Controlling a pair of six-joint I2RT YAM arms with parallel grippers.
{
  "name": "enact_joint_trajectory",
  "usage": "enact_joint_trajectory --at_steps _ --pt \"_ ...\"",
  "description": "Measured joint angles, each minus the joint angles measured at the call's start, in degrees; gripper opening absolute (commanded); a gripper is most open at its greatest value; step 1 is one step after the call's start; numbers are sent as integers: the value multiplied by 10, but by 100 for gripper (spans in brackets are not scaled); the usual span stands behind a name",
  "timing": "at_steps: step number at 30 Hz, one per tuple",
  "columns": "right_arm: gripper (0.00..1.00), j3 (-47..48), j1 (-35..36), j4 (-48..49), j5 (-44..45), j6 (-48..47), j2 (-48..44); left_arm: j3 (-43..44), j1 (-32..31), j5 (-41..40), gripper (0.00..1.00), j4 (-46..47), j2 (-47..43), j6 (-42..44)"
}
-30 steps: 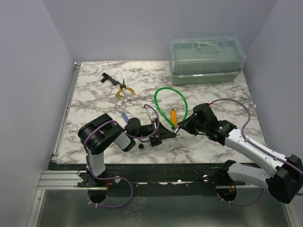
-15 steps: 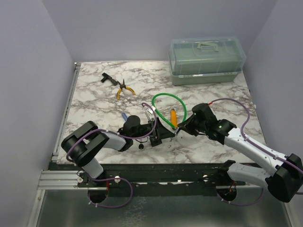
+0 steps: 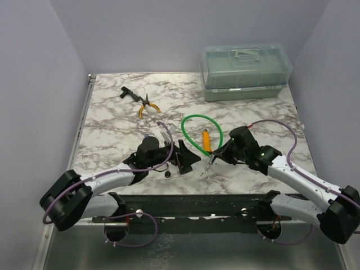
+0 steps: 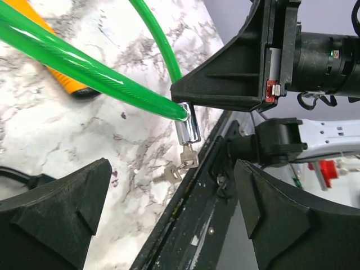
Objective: Unlock with the key
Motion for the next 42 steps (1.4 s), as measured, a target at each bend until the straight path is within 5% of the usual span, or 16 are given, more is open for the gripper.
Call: enact_joint_trajectory --at_steps 11,31,35,39,42 --pt "0 -32 0 51 -7 -39 -8 -7 0 -123 99 -117 -144 18" --pt "0 -42 0 120 -47 -62 3 44 0 -131 77 -54 5 -41" --pt "0 -43 0 122 -48 -64 3 50 0 -132 58 -39 21 -47" --pt "0 -45 0 123 -57 -71 3 50 0 -129 2 -29 43 -56" --pt "0 -51 0 124 -58 -72 8 64 -7 -117 0 -9 53 -75"
